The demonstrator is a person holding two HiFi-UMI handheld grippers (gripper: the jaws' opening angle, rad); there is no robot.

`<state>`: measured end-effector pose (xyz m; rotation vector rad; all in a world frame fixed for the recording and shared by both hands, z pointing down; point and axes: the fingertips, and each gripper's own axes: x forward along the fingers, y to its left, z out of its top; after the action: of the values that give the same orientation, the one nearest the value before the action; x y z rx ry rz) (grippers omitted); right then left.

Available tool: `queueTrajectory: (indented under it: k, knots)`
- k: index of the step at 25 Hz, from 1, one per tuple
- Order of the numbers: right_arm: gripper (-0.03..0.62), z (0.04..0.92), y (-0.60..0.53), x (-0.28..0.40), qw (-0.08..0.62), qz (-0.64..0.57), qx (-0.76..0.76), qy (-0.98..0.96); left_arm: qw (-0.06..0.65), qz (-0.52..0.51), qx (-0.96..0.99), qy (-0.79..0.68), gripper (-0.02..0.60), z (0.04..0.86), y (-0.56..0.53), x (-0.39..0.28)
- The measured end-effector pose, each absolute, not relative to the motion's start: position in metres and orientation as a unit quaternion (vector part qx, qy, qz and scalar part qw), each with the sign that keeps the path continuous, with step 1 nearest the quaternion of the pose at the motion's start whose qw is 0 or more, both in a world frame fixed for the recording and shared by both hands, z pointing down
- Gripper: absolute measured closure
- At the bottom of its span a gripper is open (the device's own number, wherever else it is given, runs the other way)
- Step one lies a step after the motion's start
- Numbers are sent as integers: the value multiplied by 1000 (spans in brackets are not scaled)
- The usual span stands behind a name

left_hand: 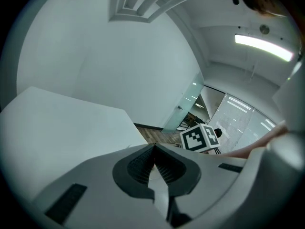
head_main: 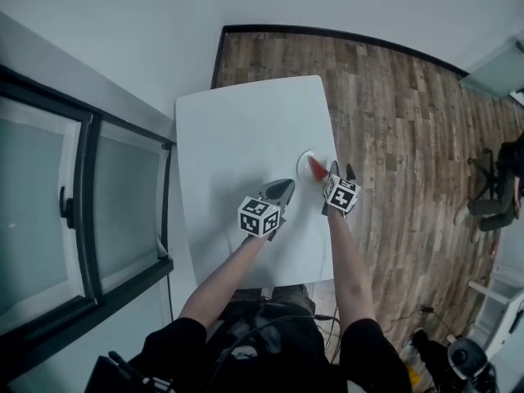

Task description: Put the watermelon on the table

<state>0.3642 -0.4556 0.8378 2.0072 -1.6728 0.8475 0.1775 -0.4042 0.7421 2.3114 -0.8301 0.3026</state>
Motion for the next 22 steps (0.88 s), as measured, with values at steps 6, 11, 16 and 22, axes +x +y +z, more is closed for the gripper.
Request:
queueTrajectory:
  k: [6, 11, 16, 22]
  knots:
    - [471, 761, -413, 322, 225, 189, 676, -675, 283, 159, 885, -333, 577, 734, -382, 168]
    - [583, 690, -354, 289, 159, 154, 650, -727, 226, 194, 892, -340, 577, 710, -347, 165]
    - [583, 634, -292, 276, 112, 162, 660, -725, 161, 155, 911, -348, 577, 648, -312, 154]
    - [583, 601, -235, 246, 63, 195, 649, -733, 94, 158, 921, -343, 577, 599, -255, 138]
